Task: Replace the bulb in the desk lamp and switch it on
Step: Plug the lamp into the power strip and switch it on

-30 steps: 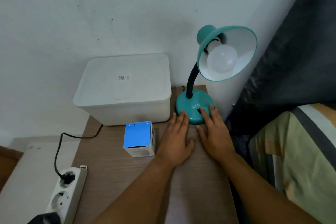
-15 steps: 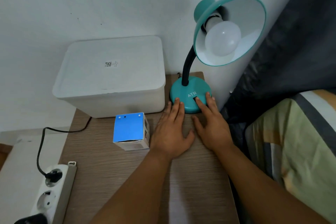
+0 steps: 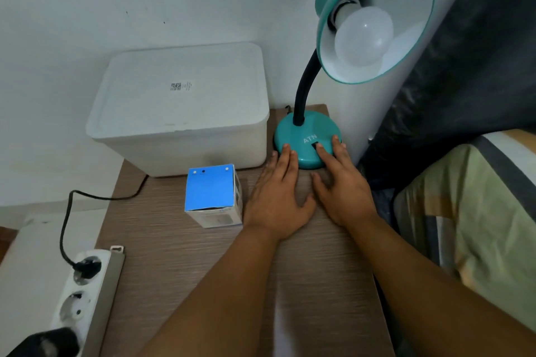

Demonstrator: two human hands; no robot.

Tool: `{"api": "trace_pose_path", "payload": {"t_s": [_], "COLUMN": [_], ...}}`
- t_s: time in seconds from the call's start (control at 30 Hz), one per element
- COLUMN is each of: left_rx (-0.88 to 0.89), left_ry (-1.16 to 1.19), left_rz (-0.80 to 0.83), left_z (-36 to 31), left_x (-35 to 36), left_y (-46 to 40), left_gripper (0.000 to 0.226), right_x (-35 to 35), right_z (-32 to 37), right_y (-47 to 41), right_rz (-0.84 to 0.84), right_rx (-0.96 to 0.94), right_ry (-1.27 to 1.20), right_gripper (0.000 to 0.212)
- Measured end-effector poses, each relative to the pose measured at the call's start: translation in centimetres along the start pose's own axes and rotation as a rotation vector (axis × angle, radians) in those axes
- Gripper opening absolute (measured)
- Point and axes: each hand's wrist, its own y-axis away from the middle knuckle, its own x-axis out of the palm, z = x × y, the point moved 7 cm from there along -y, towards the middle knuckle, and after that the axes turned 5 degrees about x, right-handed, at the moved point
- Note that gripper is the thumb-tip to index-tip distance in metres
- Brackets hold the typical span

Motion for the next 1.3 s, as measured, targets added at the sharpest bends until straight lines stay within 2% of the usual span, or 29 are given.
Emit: {"api": "trace_pose_path", "payload": {"t_s": [0.17,1.3], "left_rx": [-0.042,-0.029], "left_ry": [0.006,0.041], "left_rz": [-0.048,-0.06], "left_z": [-0.7,-1.2], "left_x": [-1.0,-1.5], "left_y": [0.3,0.3], "left_gripper": [0.085,0.086], "right_x": [-0.3,-0.3], "right_z": [-0.5,-0.4], "right_y": [0.0,-0.2], "right_rz": [-0.031,-0.02], "right_rx": [0.093,0.06], "right_ry": [-0.094,-0.084], "right_gripper": [0.062,0.064]}}
